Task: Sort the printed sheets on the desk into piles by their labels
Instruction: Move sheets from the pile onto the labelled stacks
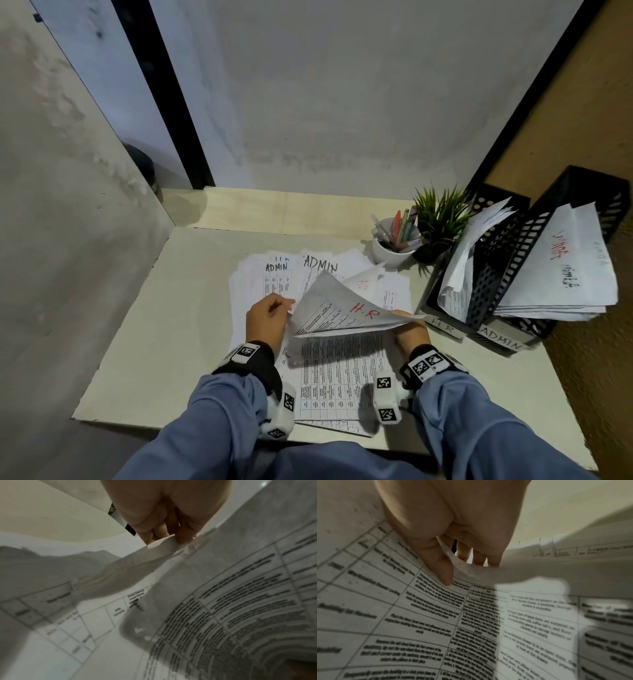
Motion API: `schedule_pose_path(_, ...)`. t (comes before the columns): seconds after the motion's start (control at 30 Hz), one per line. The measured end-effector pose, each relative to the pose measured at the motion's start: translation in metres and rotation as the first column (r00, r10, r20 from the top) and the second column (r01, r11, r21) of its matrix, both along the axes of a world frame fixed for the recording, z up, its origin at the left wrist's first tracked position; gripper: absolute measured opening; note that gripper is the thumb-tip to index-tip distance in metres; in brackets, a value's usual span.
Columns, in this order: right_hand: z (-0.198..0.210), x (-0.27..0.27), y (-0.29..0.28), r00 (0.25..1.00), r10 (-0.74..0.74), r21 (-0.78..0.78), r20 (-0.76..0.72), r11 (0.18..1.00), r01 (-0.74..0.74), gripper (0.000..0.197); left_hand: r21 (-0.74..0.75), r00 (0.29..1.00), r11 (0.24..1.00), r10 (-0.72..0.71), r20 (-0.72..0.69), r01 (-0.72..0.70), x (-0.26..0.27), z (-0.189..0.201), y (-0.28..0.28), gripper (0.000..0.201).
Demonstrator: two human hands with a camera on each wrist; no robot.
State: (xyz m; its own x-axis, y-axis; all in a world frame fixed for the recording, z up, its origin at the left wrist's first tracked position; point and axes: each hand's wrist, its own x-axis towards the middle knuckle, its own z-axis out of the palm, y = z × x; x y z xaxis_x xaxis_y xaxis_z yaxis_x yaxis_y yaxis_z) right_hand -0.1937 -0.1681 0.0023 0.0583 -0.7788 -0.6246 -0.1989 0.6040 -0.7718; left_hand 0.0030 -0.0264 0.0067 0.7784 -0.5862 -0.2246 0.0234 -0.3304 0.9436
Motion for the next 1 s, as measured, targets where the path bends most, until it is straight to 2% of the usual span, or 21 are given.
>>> schedule_pose_path(0.07,0.004,-0.003,0.001,0.993,0.085,-0.037,-0.083,0.995,-0.089,0.037,-0.024,0.993,1.000,0.000,-0.116,-0.003,0.000,-0.001,-0.004,0.028)
schedule_pose_path(0.1,0.002,-0.004,-0.001,0.992,0.103,-0.056,-0.069,0.993,-0.107,0.036,-0.031,0.985,0.999,0.005,-0.172,-0.010,0.000,-0.001,-0.005,0.030)
schedule_pose_path(0.23,0.012,-0.002,-0.003,0.998,0.029,-0.075,-0.059,0.997,-0.033,0.036,0.015,0.962,1.000,-0.012,-0.272,0.016,-0.005,0.010,-0.010,0.033)
schedule_pose_path(0.33,0.027,0.001,0.003,0.998,-0.028,-0.088,0.057,0.996,0.033,0.022,-0.012,0.948,0.997,-0.076,-0.308,0.075,-0.013,0.019,-0.013,0.027)
schedule_pose_path(0.37,0.033,0.003,0.005,0.993,-0.039,-0.098,0.115,0.994,0.050,0.029,-0.041,0.929,0.996,-0.093,-0.358,0.084,-0.015,0.022,-0.014,0.029)
schedule_pose_path(0.43,0.042,0.008,0.007,0.979,-0.081,-0.107,0.185,0.989,0.102,0.040,-0.085,0.894,0.991,-0.130,-0.428,0.104,-0.018,0.027,-0.015,0.053)
schedule_pose_path(0.47,0.043,0.011,0.006,0.974,-0.091,-0.116,0.208,0.986,0.117,0.038,-0.095,0.897,0.986,-0.164,-0.411,0.137,-0.019,0.032,-0.016,0.063)
schedule_pose_path(0.57,0.049,0.021,-0.002,0.970,-0.036,-0.167,0.242,0.983,0.078,0.020,-0.163,0.924,0.962,-0.257,-0.281,0.218,-0.028,0.051,-0.021,0.059)
schedule_pose_path(0.67,0.073,0.028,-0.004,0.979,0.089,-0.296,0.184,0.955,-0.031,0.016,-0.277,0.924,0.917,-0.341,-0.173,0.286,-0.030,0.069,-0.026,0.092)
schedule_pose_path(0.7,0.085,0.029,-0.005,0.973,0.110,-0.347,0.202,0.937,-0.033,0.016,-0.289,0.933,0.916,-0.329,-0.145,0.278,-0.029,0.074,-0.028,0.089)
schedule_pose_path(0.8,0.115,0.030,-0.004,0.940,0.165,-0.516,0.298,0.856,0.013,0.023,-0.245,0.987,0.956,-0.160,0.020,0.160,-0.026,0.089,-0.037,0.038)
schedule_pose_path(0.87,0.127,0.028,0.001,0.931,0.196,-0.599,0.307,0.800,0.029,0.023,-0.280,0.994,0.956,-0.061,0.088,0.083,-0.021,0.090,-0.039,0.015)
schedule_pose_path(0.93,0.128,0.024,0.008,0.925,0.215,-0.624,0.312,0.781,0.029,0.027,-0.321,0.997,0.944,-0.059,0.058,0.075,-0.016,0.082,-0.037,0.020)
schedule_pose_path(1.0,0.118,0.022,0.017,0.941,0.226,-0.594,0.252,0.804,-0.034,0.028,-0.284,0.995,0.954,-0.096,0.028,0.100,-0.016,0.068,-0.033,0.031)
